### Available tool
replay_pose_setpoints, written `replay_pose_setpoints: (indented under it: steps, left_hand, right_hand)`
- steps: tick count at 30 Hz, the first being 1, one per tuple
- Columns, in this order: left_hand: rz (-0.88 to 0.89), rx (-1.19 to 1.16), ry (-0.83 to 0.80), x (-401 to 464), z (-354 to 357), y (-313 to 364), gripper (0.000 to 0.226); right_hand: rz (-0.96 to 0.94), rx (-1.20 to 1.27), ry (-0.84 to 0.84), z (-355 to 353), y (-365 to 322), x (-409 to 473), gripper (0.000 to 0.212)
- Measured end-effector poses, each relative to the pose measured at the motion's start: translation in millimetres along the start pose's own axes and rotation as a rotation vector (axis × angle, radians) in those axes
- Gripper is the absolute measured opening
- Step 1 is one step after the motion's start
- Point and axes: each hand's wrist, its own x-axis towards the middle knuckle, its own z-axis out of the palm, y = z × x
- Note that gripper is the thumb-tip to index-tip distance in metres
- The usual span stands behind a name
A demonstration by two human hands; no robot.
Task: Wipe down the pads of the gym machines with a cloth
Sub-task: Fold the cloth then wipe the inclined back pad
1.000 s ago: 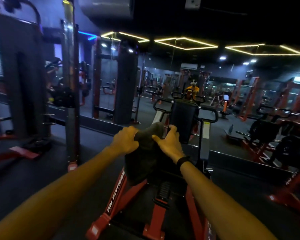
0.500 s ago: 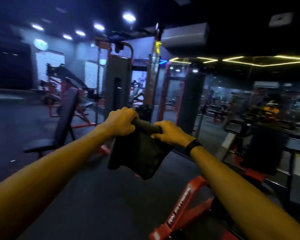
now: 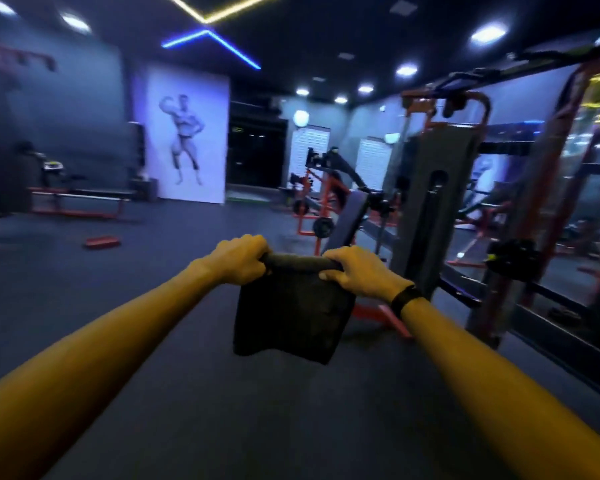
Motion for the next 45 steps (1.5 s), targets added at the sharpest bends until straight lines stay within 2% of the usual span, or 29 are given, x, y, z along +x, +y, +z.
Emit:
replay_pose_setpoints:
  steps: [3,8,12,18,23,26,30,34,37,40,42,45]
  left_hand:
    - [-0.083,0.027,0.034,-10,-7,-65,0.011]
    - [-0.162,0.067,0.016,0,-1,-161,0.009]
    - [-0.172,0.117,0.019,43,-1,-231,0.008]
    - [-0.175,0.192,0.026,144,-41,-329,0.008]
    - [-0.209,0.16,0.179,206,-67,-410,0.008]
    - [-0.233,0.079,0.287,233,-64,-457,0.008]
    - [-0.226,0.102,0.39,280,-52,-517,0.007]
    - [-0.201,0.162,0.437,362,-47,-585,0.009]
    - [-0.199,0.165,0.456,424,-61,-625,0.014]
    - [-0.182,0.13,0.505,495,-80,-662,0.015]
    - [-0.154,0.07,0.594,551,-88,-684,0.012]
    - [-0.151,-0.042,0.699,627,-86,-704,0.01]
  right_hand:
    - [-0.11,0.016,-0.05,31,-32,66,0.007]
    - [-0.244,0.053,-0.077,89,-60,156,0.007]
    - [-0.278,0.078,-0.082,129,-56,237,0.013]
    - [-0.332,0.167,0.009,151,-43,401,0.003]
    - [-0.378,0.226,0.043,168,-47,527,0.014]
    - [-0.409,0.227,0.052,185,-53,582,0.02]
    - [-0.424,0.274,0.076,229,-47,656,0.022]
    - [-0.427,0.279,0.081,272,-27,757,0.02]
    - [-0.412,0.253,0.108,273,-8,829,0.02]
    - [-0.365,0.226,0.163,256,18,901,0.027]
    - [-0.333,0.243,0.257,250,39,948,0.032]
    - [-0.264,0.327,0.277,260,71,992,0.05]
